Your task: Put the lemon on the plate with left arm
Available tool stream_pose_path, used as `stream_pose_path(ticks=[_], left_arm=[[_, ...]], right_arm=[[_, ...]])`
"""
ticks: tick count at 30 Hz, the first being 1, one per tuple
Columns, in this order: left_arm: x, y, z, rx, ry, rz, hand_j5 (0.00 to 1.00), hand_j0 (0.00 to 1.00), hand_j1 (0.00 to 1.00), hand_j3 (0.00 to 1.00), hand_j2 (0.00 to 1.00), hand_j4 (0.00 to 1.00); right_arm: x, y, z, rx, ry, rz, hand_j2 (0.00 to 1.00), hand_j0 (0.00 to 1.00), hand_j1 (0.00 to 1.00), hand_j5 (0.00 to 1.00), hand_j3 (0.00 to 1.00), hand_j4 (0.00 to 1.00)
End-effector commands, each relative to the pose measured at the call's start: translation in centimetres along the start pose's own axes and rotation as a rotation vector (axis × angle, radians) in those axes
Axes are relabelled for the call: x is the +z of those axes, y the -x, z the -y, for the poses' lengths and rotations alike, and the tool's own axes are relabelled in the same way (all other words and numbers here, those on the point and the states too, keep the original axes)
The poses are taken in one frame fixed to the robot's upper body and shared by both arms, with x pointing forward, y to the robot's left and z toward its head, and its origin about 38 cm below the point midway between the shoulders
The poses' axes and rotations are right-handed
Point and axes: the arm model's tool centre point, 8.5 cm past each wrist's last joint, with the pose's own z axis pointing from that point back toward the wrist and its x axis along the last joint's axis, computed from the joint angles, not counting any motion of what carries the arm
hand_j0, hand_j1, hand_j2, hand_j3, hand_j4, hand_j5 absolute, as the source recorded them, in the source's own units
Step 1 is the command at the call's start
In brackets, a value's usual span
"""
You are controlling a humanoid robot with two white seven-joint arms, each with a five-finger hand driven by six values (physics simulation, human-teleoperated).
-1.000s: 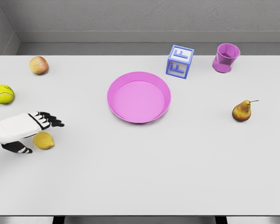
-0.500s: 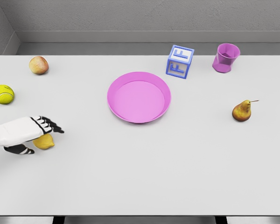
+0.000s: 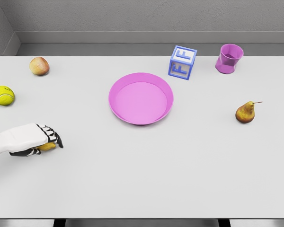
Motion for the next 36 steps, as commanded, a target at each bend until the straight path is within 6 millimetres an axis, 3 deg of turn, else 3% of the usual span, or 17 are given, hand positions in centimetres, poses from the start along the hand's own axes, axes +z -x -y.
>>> stream_pose_path(ticks=[1, 2, 10, 22, 27, 36], left_arm=[[-0.2, -0.2, 0.2, 0.008, 0.01, 0.013, 0.6, 0.6, 0.6, 0.6, 0.6, 0.6], [-0.1, -0.2, 0.2, 0.007, 0.011, 0.012, 0.56, 0.56, 0.56, 0.56, 0.56, 0.56], [0.0, 0.1, -0.7, -0.008, -0.005, 0.005, 0.5, 0.5, 0.5, 0.5, 0.5, 0.5], [0.2, 0.8, -3.2, -0.042, -0.054, -0.007, 0.48, 0.48, 0.48, 0.48, 0.48, 0.48], [-0.5, 0.8, -5.1, -0.07, -0.103, -0.005, 0.48, 0.48, 0.48, 0.48, 0.48, 0.48], [-2.6, -0.2, -6.4, -0.068, -0.152, 0.031, 0.48, 0.48, 0.48, 0.48, 0.48, 0.48]], right_arm=[[0.0, 0.0, 0.0, -0.001, -0.001, 0.0, 1.0, 1.0, 1.0, 1.0, 1.0, 1.0], [0.0, 0.0, 0.0, -0.001, 0.0, 0.0, 1.0, 1.0, 1.0, 1.0, 1.0, 1.0], [0.0, 0.0, 0.0, -0.001, 0.0, 0.0, 1.0, 1.0, 1.0, 1.0, 1.0, 1.0], [0.0, 0.0, 0.0, -0.001, -0.001, 0.0, 1.0, 1.0, 1.0, 1.0, 1.0, 1.0], [0.0, 0.1, 0.0, -0.001, 0.0, -0.002, 1.0, 1.0, 1.0, 1.0, 1.0, 1.0], [0.0, 0.0, 0.0, -0.001, -0.001, 0.0, 1.0, 1.0, 1.0, 1.0, 1.0, 1.0]])
